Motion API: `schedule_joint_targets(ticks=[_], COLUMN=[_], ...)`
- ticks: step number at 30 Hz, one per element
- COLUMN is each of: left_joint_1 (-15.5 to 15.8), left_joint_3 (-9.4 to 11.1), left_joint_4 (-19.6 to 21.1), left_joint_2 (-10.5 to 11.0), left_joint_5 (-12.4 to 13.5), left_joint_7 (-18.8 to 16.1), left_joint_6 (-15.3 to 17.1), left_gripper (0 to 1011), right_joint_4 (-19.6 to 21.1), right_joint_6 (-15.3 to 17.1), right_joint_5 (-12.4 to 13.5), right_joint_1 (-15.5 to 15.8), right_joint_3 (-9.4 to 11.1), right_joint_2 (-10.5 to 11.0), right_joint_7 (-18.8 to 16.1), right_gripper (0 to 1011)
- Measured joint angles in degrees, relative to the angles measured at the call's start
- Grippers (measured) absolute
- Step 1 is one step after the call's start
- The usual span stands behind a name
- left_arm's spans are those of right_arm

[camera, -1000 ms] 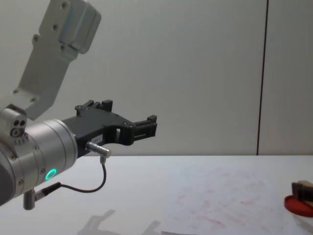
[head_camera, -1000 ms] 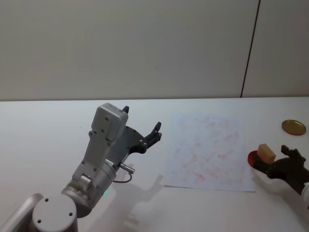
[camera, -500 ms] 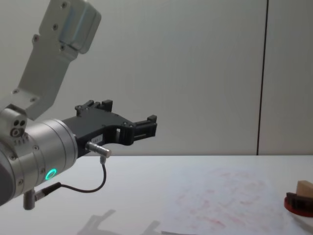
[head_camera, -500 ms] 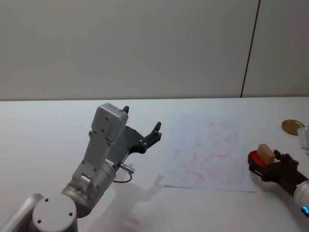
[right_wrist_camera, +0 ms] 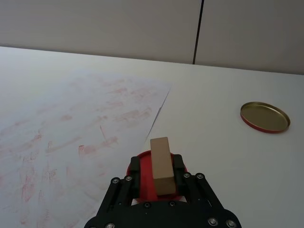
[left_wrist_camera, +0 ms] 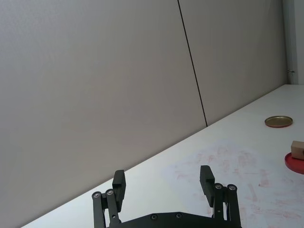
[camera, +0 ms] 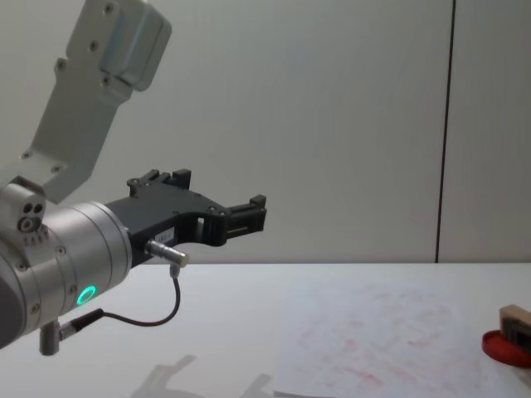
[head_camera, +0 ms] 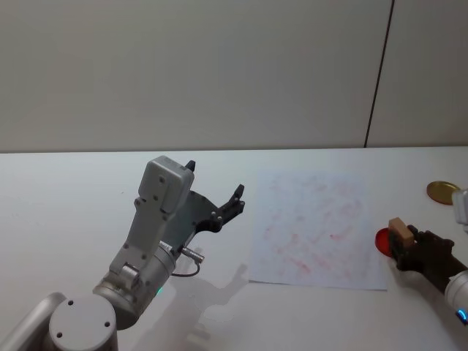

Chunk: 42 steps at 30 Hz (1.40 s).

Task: Use the one hand to pick up the stamp and affix it onto the A4 paper.

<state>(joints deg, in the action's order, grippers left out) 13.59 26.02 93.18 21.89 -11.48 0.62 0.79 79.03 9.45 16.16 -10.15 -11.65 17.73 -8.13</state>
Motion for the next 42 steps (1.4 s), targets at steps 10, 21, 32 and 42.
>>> schedule_joint_targets(ticks=[10, 21, 32, 42], left_joint_1=[0.0, 0.0, 0.0, 0.0], left_joint_3=[0.0, 0.0, 0.0, 0.0], left_joint_4=[0.0, 0.0, 0.0, 0.0], left_joint_2=[0.0, 0.0, 0.0, 0.0], left_joint_5=[0.0, 0.0, 0.0, 0.0], left_joint_7=[0.0, 0.0, 0.0, 0.0], left_joint_6=[0.0, 0.0, 0.0, 0.0], left_gripper=[993, 993, 993, 993], right_joint_4=[-0.07, 1.71, 5.11, 7.72], right_joint_6=[-2.15, -4.83, -4.95, -1.57], right_joint_5=[-1.13, -2.3, -1.2, -0.11], right_joint_1=[0.01, 0.6, 1.59, 2.36], right_joint_3=[0.13, 0.01, -0.9, -2.75], right_joint_2=[-0.04, -0.02, -0.52, -1.92], right_joint_7=[0.74, 0.7, -2.05, -4.91], right_gripper=[218, 219, 219, 219])
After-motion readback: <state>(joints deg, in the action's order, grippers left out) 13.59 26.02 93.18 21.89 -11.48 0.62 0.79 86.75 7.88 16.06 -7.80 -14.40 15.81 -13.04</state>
